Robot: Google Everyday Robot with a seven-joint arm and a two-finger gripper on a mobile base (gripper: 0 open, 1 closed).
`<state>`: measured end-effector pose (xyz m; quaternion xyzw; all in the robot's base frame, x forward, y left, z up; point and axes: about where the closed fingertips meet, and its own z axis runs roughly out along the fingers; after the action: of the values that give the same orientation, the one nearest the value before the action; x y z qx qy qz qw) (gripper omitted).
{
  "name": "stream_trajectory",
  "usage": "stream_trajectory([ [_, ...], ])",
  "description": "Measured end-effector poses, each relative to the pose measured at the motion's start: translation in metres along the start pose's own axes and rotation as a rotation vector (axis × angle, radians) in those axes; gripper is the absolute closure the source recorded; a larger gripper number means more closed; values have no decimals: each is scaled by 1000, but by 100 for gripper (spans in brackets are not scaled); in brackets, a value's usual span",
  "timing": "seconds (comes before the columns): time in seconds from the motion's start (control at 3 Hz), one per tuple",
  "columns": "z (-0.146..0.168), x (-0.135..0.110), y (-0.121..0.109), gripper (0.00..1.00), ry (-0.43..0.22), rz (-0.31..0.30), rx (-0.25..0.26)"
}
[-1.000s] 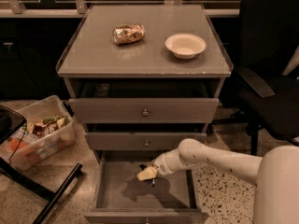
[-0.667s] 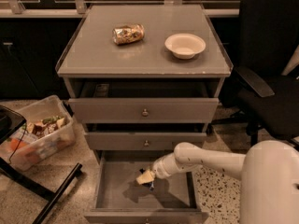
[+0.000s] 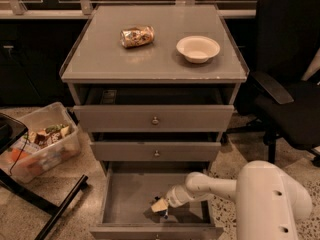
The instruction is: Place rxbar blueberry into bottom drawer
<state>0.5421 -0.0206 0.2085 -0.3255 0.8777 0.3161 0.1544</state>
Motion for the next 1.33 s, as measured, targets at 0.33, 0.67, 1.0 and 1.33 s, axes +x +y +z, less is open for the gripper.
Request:
stream_trajectory([
  [0.33,33,18,-19,81,-8,-20,31],
  [0.67,51,18,-37,58,-18,-52,77],
  [1.0,54,18,-46,35,-38,-60,129],
  [1.33,49,15,-50,12,-69,-56,177],
])
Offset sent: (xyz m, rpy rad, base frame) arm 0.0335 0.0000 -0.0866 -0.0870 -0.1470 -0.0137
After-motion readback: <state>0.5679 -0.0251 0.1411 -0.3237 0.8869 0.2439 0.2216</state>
